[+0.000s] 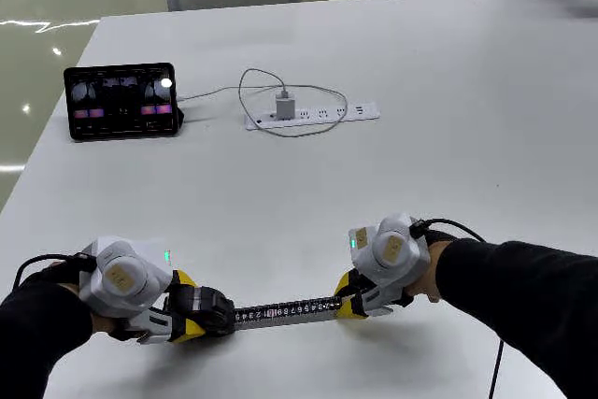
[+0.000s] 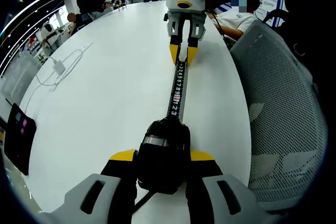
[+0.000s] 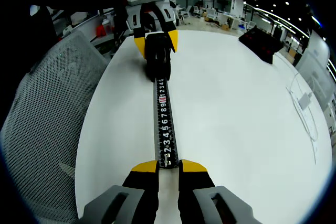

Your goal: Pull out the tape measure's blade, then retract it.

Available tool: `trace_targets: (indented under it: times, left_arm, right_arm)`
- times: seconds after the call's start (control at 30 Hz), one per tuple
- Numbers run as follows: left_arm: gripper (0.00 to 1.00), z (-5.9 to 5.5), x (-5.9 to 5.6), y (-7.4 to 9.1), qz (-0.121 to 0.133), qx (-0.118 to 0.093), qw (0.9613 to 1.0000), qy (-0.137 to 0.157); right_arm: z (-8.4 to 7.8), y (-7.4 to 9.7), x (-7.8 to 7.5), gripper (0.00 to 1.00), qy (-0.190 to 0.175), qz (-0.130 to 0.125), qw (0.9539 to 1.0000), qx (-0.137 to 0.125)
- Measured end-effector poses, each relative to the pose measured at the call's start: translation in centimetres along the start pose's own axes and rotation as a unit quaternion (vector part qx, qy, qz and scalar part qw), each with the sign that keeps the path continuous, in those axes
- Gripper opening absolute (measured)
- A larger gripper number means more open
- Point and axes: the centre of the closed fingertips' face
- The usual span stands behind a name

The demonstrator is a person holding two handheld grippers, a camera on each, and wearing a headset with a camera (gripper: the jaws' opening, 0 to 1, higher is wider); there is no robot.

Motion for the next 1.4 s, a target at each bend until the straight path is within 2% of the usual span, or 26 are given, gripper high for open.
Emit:
trace_targets:
  times: [1.23,1.4]
  left_arm:
    - [0.3,-0.1,0.0,-0.1,0.004,-0.002,1.0,0.005]
    - [0.3,0.0,0.0,-0.1,0.004,-0.003,1.0,0.004]
  right_arm:
    - [-1.9,1.5,-0.1,0.1,-0.01,0.002,0.9999,0.006]
    - [-2.2,1.7,-0.1,0.1,-0.003,0.004,0.9999,0.012]
Point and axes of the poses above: the centre of the closed fingertips' face, and the gripper's own axes: y roughly backward along the fingers, x roughly to its left, z roughly out of its top
